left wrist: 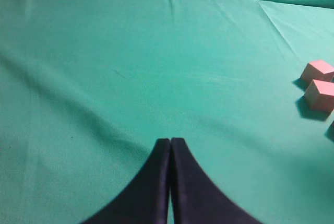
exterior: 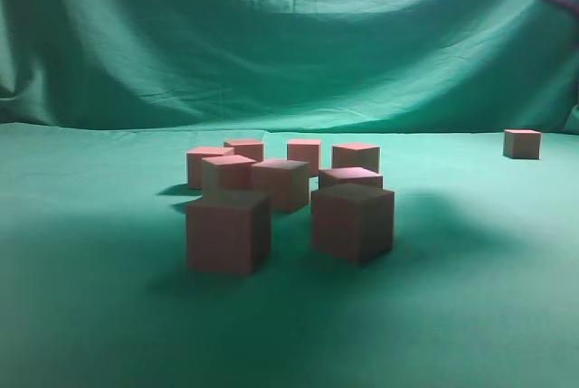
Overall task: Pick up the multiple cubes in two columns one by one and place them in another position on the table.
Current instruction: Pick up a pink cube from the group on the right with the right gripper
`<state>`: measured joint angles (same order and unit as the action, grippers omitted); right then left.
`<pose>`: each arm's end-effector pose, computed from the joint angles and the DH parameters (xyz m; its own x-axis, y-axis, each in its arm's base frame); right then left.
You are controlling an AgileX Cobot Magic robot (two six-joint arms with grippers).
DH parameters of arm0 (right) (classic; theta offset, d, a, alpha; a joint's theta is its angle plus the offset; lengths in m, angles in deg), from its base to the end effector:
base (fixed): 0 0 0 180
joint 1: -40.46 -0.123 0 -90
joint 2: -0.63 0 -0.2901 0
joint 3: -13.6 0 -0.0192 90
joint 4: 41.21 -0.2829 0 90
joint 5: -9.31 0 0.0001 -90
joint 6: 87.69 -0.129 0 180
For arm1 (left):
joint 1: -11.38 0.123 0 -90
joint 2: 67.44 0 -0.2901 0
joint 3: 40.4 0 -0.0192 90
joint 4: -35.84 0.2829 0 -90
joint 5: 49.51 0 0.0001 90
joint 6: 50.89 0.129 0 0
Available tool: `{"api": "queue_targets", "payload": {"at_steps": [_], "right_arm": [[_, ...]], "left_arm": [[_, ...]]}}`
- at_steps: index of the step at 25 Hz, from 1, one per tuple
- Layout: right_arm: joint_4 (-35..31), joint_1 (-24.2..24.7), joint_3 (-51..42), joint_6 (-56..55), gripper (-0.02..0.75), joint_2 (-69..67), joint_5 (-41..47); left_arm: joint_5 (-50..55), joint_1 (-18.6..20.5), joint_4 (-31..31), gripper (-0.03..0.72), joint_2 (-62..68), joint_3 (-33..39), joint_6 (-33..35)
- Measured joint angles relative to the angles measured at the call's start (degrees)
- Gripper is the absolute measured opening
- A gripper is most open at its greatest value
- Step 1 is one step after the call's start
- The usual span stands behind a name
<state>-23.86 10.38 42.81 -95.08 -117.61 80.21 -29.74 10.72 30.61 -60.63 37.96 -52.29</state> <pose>0.4196 0.2010 0.2869 -0.8187 -0.4442 -0.3639 -0.3718 0.8930 -0.2535 0.1168 -0.0053 0.1672 -0.2595 -0.1071 -0.9598 0.0128 0.9934 -0.1143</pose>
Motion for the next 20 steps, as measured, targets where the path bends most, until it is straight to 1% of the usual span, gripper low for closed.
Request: {"api": "queue_targets", "payload": {"at_steps": [4, 9, 13, 20], "right_arm": [[-1.69, 10.05, 0.00, -1.95, 0.535, 0.00, -0.60], [-10.51, 19.81, 0.00, -1.76, 0.535, -2.60, -5.57], [-15.45, 23.95, 0.00, 0.32, 0.535, -7.22, -10.32], [-16.70, 26.28, 0.00, 2.10, 0.535, -13.86, -15.72]], "left_arm": [[0.00, 0.00, 0.00, 0.000, 0.00, 0.00, 0.00], [0.00, 0.00, 0.00, 0.000, 0.00, 0.00, 0.00], [0.00, 0.00, 0.00, 0.000, 0.00, 0.00, 0.00], [0.00, 0.00, 0.00, 0.000, 0.00, 0.00, 0.00]]}}
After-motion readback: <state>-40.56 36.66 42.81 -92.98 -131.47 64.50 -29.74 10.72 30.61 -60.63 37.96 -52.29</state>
